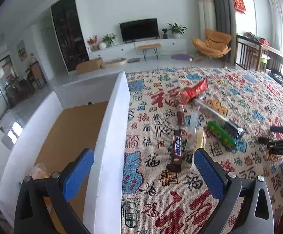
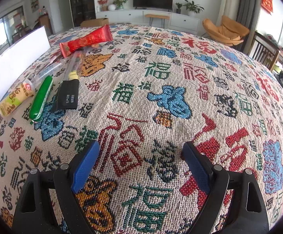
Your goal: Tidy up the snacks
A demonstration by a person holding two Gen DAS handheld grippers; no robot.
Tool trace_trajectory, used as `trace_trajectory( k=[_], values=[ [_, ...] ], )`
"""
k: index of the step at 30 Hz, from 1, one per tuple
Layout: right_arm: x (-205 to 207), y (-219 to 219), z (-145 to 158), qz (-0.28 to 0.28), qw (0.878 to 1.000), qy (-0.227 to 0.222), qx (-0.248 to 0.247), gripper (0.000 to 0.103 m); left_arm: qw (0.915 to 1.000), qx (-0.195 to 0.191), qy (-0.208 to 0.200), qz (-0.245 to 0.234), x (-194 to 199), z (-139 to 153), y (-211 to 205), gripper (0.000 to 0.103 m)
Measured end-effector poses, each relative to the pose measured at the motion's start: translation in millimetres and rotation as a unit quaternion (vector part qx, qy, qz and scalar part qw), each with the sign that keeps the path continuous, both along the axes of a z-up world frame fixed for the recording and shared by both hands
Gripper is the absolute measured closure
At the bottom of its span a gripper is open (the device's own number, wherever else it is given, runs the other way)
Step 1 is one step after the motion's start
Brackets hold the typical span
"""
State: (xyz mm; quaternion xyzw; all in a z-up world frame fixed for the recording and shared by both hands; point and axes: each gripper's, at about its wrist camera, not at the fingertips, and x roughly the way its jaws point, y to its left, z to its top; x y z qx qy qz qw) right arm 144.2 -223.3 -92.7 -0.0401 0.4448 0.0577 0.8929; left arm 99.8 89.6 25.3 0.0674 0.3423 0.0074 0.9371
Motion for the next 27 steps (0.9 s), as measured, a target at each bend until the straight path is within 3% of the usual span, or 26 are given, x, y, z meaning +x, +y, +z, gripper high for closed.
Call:
trace_trajectory(
  k=[4,7,10,15,18,27],
  values=[
    [0,0,0,0.0,1.0,0.0,0.001,0.013,0.9986,0.035,-0.039,-0.007,-19,15,-28,0.001],
    [0,0,0,0.0,1.0,0.0,0.001,0.013,0.9981,0.032,-0.043,-0.031,-32,18,-49,0.001],
    [0,0,0,0.001,1.0,0.0,0.002,0.013,0.9985,-0.012,-0.006,-0.054,-34,1,-64,0.001],
    [0,-1,0,0.001,1.0,0.0,0.002,0.013,0.9914,-0.089,0.087,-0.042,-29,-64,-68,0.001],
    [0,-1,0,0.001,1.0,0.0,0.002,0.013,0.9899,-0.095,0.102,-0.028,-33,-85,-65,0.001],
    [0,-1,0,0.001,1.0,0.0,0.003,0.013,0.9875,-0.09,0.127,-0.023,-31,-110,-61,0.001]
  ],
)
